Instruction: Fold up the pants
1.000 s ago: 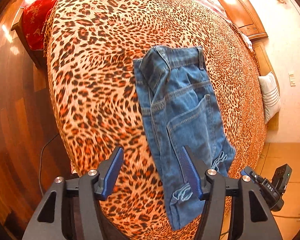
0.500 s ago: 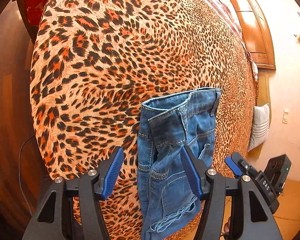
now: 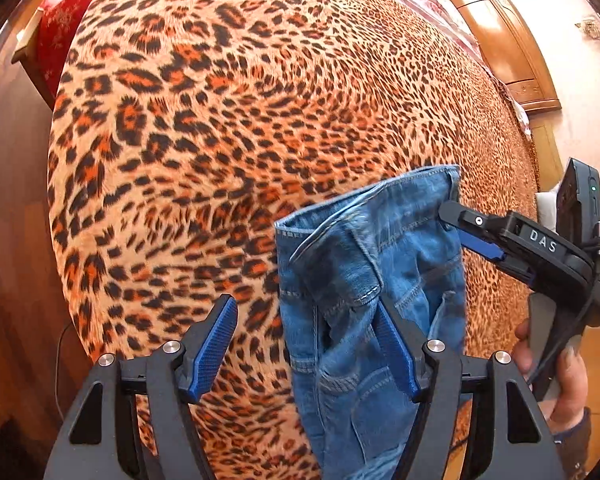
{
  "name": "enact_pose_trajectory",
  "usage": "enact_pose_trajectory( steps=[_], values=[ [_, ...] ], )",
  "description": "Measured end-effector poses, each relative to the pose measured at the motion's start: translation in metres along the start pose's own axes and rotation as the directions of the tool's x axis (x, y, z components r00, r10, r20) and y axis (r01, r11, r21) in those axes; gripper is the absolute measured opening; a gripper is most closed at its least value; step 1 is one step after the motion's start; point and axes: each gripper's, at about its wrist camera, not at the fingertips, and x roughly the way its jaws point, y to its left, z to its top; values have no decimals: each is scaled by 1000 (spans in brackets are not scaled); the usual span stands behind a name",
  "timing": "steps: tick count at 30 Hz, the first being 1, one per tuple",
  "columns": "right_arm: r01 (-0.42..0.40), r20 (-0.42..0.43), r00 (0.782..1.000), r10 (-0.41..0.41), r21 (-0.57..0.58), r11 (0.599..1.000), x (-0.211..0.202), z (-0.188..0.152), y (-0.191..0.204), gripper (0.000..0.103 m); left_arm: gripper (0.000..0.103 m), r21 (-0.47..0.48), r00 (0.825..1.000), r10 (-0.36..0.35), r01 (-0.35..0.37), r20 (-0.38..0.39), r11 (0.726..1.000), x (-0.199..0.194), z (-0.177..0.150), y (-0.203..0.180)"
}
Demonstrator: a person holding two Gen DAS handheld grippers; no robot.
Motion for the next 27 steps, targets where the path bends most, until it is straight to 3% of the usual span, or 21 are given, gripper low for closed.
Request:
enact_pose_trajectory(
  steps=[3,5,7,9,11,12,14,16,21,27],
  values=[
    [-8,-14,1000,7,-25,1000,9,6,5,64,70,20,1000,16,-16,-5,1000,16,15,-4],
    [-8,-25,1000,7,-43,999,18,6,8,64,78,63,999,31,-32,27,998,18,19,-14],
    [2,-31,1000,-4,-56,998,29,7,14,66,74,108,999,32,-36,36,993,22,20,-24],
    [38,-5,999,-38,-102,994,32,4,25,66,36,129,998,32,-38,49,991,20,19,-27],
    [72,20,997,-70,-155,985,33,1,38,46,24,113,1000,0,-3,21,994,19,22,-23],
    [99,36,995,-94,-187,977,31,-2,46,44,18,103,1000,-19,18,14,994,16,23,-20],
    [91,62,995,-81,-201,975,24,-6,55,26,16,105,999,-46,44,19,993,3,23,-17],
    [24,96,995,-7,-178,984,6,-12,57,20,15,153,997,-59,50,58,987,-17,16,-25],
    [-92,190,974,126,-178,980,-50,-45,50,20,15,322,985,-85,32,151,946,-71,-19,-60],
    [-167,303,929,213,-172,971,-132,-107,-1,19,15,527,974,-148,37,171,849,-128,-90,-95]
  ],
)
